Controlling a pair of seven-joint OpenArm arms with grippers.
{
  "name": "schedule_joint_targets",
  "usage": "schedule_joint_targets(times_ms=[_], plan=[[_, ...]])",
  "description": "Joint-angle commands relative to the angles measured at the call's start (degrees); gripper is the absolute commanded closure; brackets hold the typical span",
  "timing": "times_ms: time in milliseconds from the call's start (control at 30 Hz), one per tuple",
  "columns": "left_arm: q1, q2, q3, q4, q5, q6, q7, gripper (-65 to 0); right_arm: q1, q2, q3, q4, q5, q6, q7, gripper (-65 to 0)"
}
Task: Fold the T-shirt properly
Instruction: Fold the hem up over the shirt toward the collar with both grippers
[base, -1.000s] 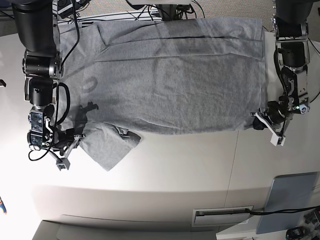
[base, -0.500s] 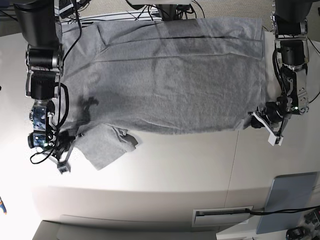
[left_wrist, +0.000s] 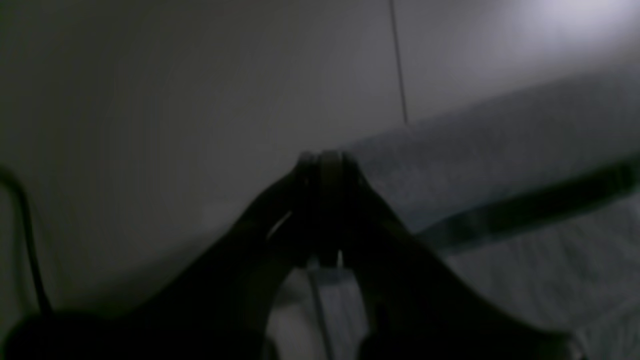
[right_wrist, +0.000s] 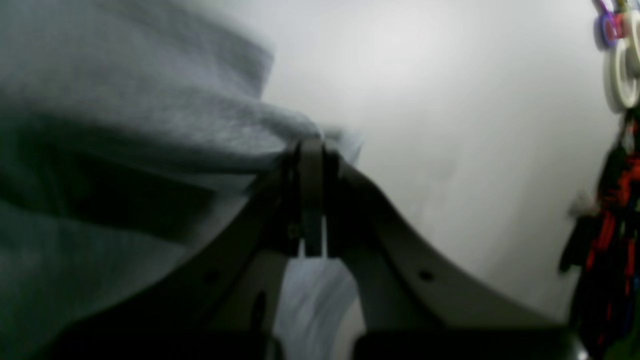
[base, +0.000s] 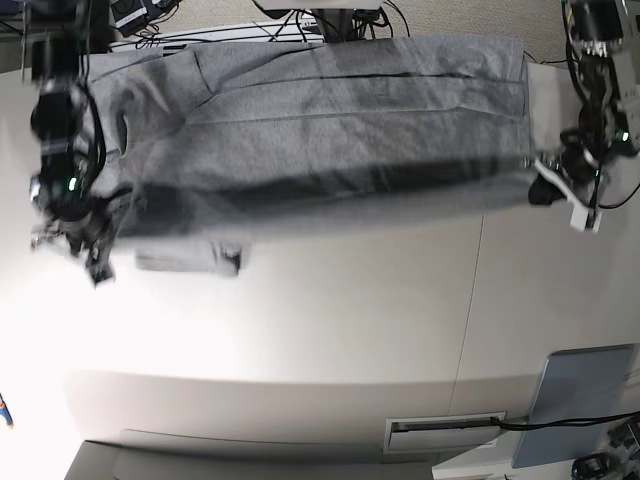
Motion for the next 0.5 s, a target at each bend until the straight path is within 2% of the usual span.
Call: schedule_joint_targets(times_ms=[0,100,267,467], plan=[[0.48,-1.29,-1.27,1.66,-1.05,-0.02,-1.29,0.0,-1.44,1.29,2.08,2.82,-0.52,-0.48,0.92,0.0],[3.19,-1.31,-1.99,2.99,-1.07,-0.07,-1.33,0.0,-8.2,1.29,6.08,7.72,-0.5,-0.5,1.07,0.0],[6.49,-1.33,-2.01,3.8,-2.73,-3.04,-1.29,0.0,-18.12,1.07,12.52,15.76,-0.5,-0.48,0.96,0.0],[9.4,-1.46,-2.01,3.82,-3.34,-3.04,-1.29,0.0,-28.46,0.68,16.76,23.08,-0.5,-0.52,0.92,0.0]])
